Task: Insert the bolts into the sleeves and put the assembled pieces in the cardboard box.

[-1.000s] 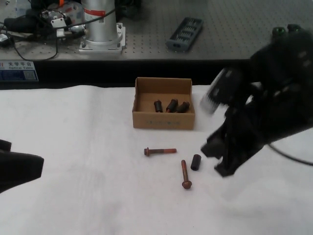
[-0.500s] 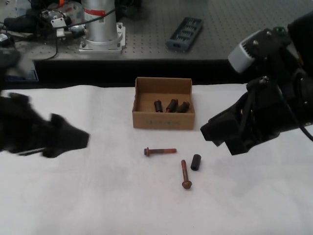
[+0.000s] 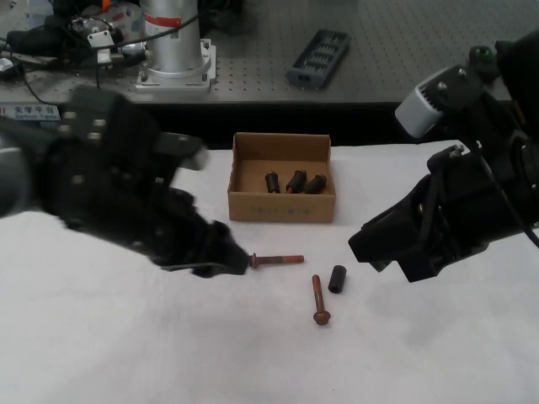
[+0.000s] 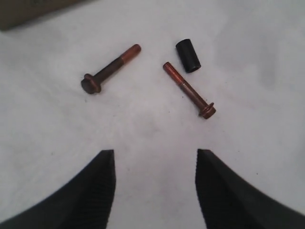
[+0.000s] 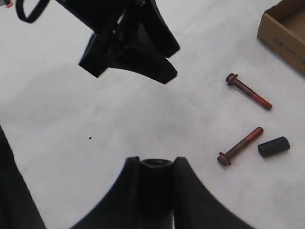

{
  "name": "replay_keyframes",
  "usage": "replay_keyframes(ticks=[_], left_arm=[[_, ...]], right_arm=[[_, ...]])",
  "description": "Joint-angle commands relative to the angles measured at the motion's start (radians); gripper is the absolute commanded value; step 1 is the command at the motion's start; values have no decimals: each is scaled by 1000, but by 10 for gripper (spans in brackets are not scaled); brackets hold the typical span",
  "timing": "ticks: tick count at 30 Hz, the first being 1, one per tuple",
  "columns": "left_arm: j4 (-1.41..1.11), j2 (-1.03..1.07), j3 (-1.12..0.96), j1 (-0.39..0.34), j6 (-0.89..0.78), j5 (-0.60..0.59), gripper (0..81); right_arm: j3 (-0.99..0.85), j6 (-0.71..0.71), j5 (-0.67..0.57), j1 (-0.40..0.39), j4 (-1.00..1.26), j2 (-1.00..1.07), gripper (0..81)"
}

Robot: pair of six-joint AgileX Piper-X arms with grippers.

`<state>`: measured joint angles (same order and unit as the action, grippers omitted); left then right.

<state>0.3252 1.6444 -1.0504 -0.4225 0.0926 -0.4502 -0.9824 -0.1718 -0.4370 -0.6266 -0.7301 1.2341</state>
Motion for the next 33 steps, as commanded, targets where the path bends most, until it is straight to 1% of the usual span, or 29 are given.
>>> replay_keyframes(ticks=[1, 4, 6, 10, 12, 16, 17, 19, 24, 27, 30, 33], left_arm=[[-14, 34, -43, -36, 25, 79, 377], [-24, 69, -71, -52, 54, 98, 377], [-24, 89, -90, -52, 45, 100, 377], [-24, 104, -108, -52, -67, 162, 377], [-20, 104, -108, -52, -198, 208, 377], [-20, 108, -108, -52, -583, 266, 377], [-20, 112, -108, -52, -693, 267, 377], [-36, 124, -108, -52, -855, 266, 377], [-65, 180, -108, -55, -1195, 261, 377], [-68, 216, -108, -68, -1351, 261, 377], [-83, 247, -108, -86, -1468, 261, 377], [-135, 270, -113, -105, -1534, 263, 377]], right_arm=[[-10, -8, -18, 7, 1, -13, 28], [-10, -8, -18, 7, 1, -13, 28], [-10, -8, -18, 7, -2, -13, 28], [-10, -8, -18, 7, -5, -13, 28], [-10, -8, -18, 7, -5, -13, 28], [-10, -8, -18, 7, -5, -13, 28], [-10, -8, -18, 7, -5, -13, 28], [-10, -8, -18, 7, -5, -13, 28], [-10, -8, -18, 7, -6, -13, 28], [-10, -8, -18, 7, -14, -13, 28], [-10, -8, -18, 7, -30, -13, 28], [-10, -8, -18, 7, -48, -13, 28]])
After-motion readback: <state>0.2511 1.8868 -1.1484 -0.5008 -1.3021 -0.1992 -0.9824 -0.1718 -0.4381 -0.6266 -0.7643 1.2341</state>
